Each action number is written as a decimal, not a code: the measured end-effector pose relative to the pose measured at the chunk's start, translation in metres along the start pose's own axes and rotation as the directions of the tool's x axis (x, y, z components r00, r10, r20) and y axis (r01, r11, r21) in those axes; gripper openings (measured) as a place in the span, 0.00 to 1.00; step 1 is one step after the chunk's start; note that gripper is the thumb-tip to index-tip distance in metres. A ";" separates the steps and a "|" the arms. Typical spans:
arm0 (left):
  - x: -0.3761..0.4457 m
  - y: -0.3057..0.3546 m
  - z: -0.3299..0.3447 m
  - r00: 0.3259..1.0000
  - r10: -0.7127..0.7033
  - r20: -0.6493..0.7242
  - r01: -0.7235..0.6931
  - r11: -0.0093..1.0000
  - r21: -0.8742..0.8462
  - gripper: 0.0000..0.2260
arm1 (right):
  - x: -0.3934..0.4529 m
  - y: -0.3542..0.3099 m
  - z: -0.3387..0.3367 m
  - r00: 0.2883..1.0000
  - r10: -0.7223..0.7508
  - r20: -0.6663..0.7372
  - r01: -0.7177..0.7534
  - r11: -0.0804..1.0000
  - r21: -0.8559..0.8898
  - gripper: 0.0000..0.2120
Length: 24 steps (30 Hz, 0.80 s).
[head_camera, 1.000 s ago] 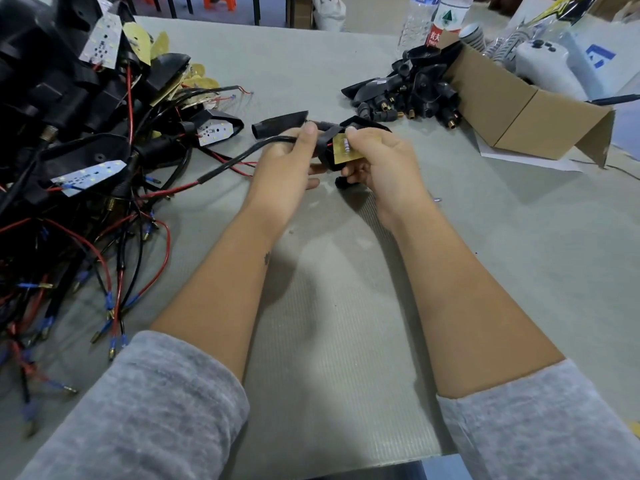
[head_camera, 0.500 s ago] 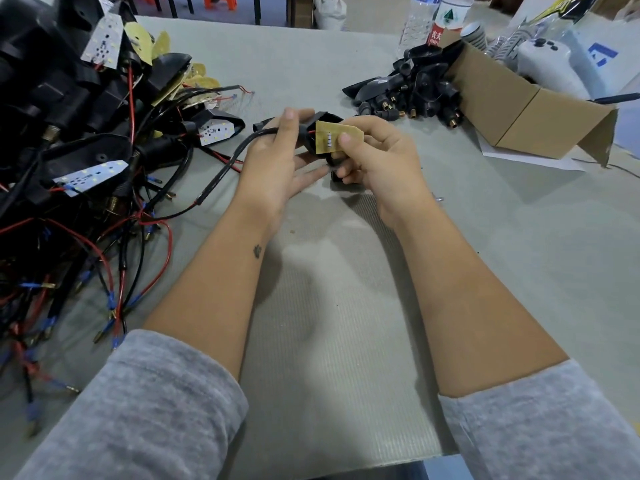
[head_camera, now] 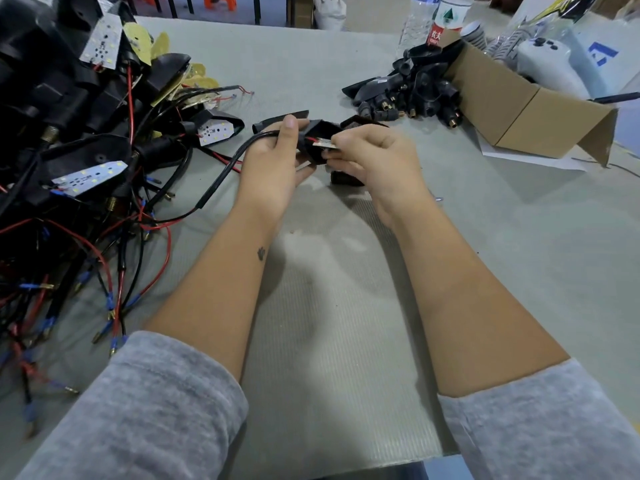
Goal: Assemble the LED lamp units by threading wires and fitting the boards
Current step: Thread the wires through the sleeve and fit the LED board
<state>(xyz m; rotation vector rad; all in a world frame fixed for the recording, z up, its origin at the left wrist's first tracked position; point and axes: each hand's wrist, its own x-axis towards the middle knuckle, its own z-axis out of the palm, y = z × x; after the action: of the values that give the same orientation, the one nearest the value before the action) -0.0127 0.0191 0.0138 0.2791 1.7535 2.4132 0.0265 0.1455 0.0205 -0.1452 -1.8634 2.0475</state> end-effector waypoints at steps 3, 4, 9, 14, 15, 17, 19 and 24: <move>0.001 -0.001 0.001 1.000 -0.009 -0.013 0.009 1.000 0.023 0.12 | -0.002 0.002 0.001 0.998 -0.031 -0.052 0.023 0.989 -0.147 0.08; 0.002 -0.001 0.001 1.000 -0.013 -0.017 0.013 0.999 0.037 0.12 | -0.001 0.002 0.000 0.997 -0.035 -0.074 0.023 0.988 -0.154 0.11; 0.002 -0.003 0.001 1.000 -0.026 0.005 0.025 0.997 0.069 0.14 | 0.001 0.003 -0.001 0.986 -0.115 -0.117 0.073 0.946 -0.315 0.11; 0.003 -0.003 -0.003 0.999 -0.031 0.024 0.029 0.996 0.079 0.16 | 0.001 0.003 0.001 0.979 -0.176 -0.103 0.118 0.900 -0.420 0.10; 0.003 -0.003 -0.004 0.999 -0.027 0.023 0.024 0.996 0.089 0.16 | 0.001 0.003 0.001 0.977 -0.184 -0.111 0.119 0.892 -0.435 0.09; 0.003 -0.003 -0.004 1.000 -0.021 0.012 0.020 0.995 0.102 0.17 | 0.001 0.004 0.003 0.970 -0.210 -0.121 0.135 0.883 -0.449 0.10; 0.003 -0.002 -0.004 1.000 -0.023 -0.010 0.023 0.996 0.088 0.18 | 0.000 0.004 0.004 0.955 -0.268 -0.127 0.167 0.840 -0.516 0.13; 0.005 0.002 -0.005 0.992 -0.074 -0.104 0.068 0.996 -0.059 0.18 | -0.003 0.001 0.005 0.978 -0.196 -0.066 0.137 0.853 -0.504 0.10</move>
<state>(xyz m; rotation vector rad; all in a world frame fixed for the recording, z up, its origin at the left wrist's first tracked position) -0.0187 0.0145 0.0147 0.0822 1.7046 2.4624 0.0272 0.1399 0.0193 -0.2194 -2.2042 1.3753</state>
